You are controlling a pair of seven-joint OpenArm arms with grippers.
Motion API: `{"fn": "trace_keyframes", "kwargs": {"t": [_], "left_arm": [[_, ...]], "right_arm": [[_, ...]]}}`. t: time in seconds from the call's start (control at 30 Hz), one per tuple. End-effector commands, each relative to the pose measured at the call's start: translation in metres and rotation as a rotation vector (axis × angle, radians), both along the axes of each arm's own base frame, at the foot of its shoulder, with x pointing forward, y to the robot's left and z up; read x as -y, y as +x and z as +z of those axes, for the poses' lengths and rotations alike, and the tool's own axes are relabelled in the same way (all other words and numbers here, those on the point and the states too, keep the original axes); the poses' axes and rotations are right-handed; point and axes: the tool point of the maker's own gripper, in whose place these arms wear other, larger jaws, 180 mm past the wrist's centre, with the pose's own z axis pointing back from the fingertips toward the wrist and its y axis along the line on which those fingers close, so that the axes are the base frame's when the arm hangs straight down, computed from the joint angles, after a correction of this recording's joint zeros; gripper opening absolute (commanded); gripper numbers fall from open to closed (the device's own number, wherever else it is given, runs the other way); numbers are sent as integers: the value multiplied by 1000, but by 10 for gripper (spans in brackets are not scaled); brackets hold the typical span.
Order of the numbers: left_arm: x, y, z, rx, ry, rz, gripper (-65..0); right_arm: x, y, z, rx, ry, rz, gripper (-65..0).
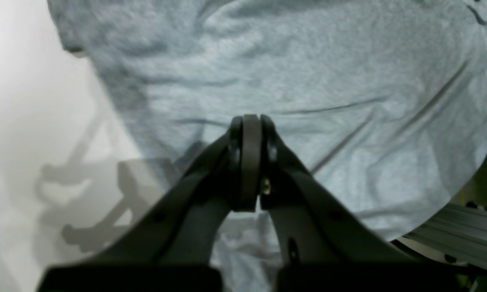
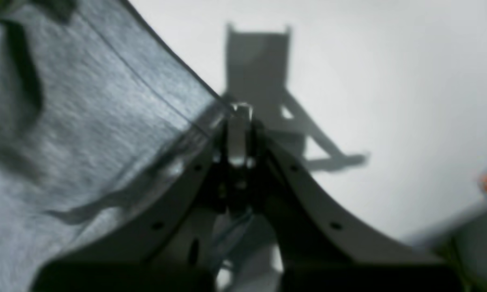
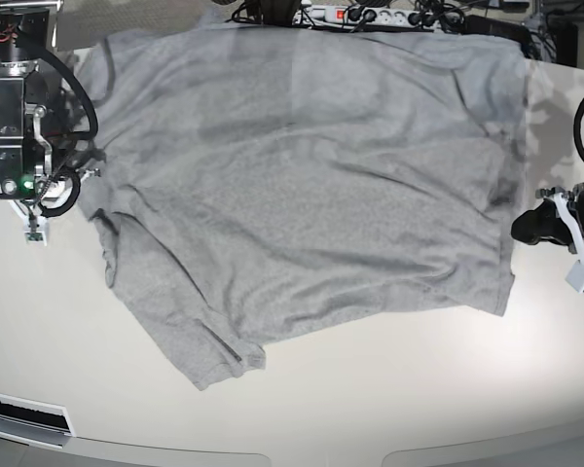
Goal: Layout the t-shirt on the table in an organized manner, then fold the t-shirt properly
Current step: 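Grasp the side edge with the right gripper and pull it outward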
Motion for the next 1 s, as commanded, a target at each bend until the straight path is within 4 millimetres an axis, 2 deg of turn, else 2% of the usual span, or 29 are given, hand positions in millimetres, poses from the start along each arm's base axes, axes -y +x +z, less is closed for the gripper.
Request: {"fn": "trace_keyframes", "kwargs": {"t": [0.0,0.17,0.27,0.33,0.43,0.5,0.63,0.73,0.97], "left_arm": [[-4,11,19,55,-9,3,-650],[-3,11,20,57,-22,4,-650],[-3,11,20,57,-22,4,-650],[-3,11,20,56,-21,4,-650],[-5,12,18,59,0,4,-650],[-7,11,17,56,16,3,-650],[-12,10,13,49,56,-1,-650],[-18,8,9,39,100,-4,-650],[-21,7,6,30,122,-6,-650]], "right_arm": [[15,8,14,37,-59,-28,-650],[24,8,18,65,-50,-92,-650],[32,16,33,105,-48,-123,-650],[30,30,48,155,-21,-95,-650],[17,52,76,250,52,30,-650],[-2,63,96,309,128,164,-650],[-37,73,128,423,306,331,-650],[-41,69,131,430,343,359,-650],[-9,43,110,328,230,220,-650]]}}
